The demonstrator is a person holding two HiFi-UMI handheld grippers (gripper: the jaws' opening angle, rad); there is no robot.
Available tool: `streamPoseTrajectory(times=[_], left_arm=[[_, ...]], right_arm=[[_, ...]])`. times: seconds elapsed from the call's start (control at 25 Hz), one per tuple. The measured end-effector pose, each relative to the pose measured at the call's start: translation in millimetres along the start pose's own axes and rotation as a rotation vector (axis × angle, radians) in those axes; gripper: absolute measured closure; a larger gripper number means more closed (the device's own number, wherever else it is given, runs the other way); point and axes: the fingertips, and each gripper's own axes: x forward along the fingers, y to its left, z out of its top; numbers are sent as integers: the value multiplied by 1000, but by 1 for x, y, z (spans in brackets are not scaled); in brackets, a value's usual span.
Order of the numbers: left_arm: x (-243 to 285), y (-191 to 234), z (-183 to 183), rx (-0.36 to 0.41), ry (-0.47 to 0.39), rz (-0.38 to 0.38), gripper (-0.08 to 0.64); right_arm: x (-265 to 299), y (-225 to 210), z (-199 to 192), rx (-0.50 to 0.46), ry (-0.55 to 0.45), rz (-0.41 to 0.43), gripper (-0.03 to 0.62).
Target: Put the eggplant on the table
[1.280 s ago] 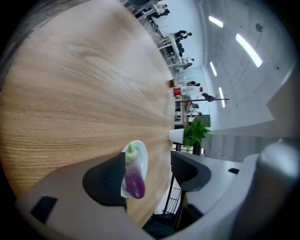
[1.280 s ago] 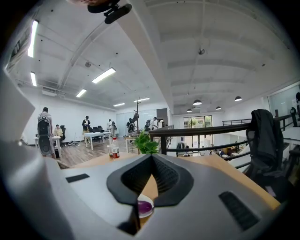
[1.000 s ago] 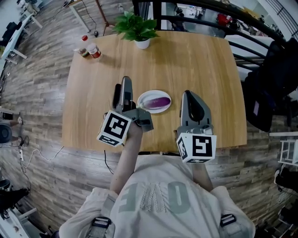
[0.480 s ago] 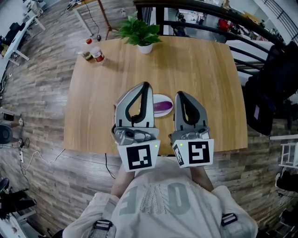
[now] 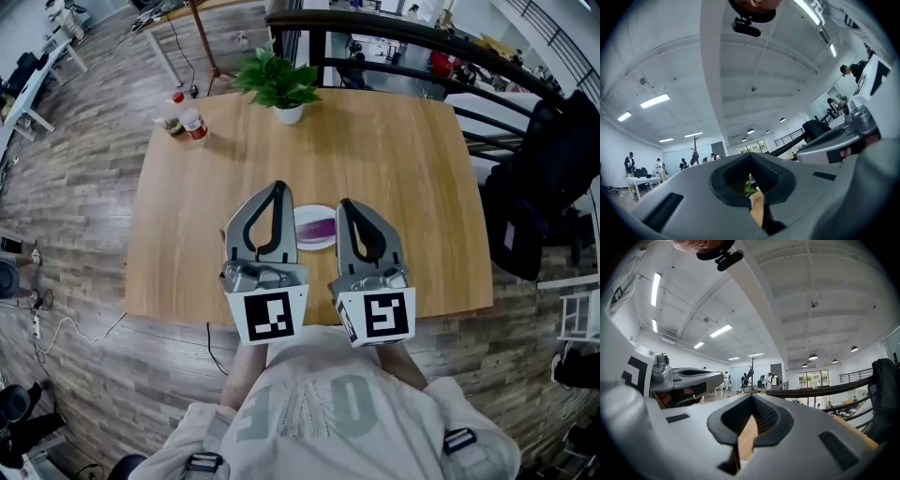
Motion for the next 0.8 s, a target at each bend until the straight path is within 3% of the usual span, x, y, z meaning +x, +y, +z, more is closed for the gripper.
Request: streamPoseTrajectory(times=[0.32, 0.8], left_arm=[[0, -1, 11, -20, -44, -5, 554], [-1, -5, 7, -24, -24, -16, 552]], right_arm=[[-1, 2, 3, -14, -7, 2, 575], [-6, -3, 3, -24, -9, -21, 575]])
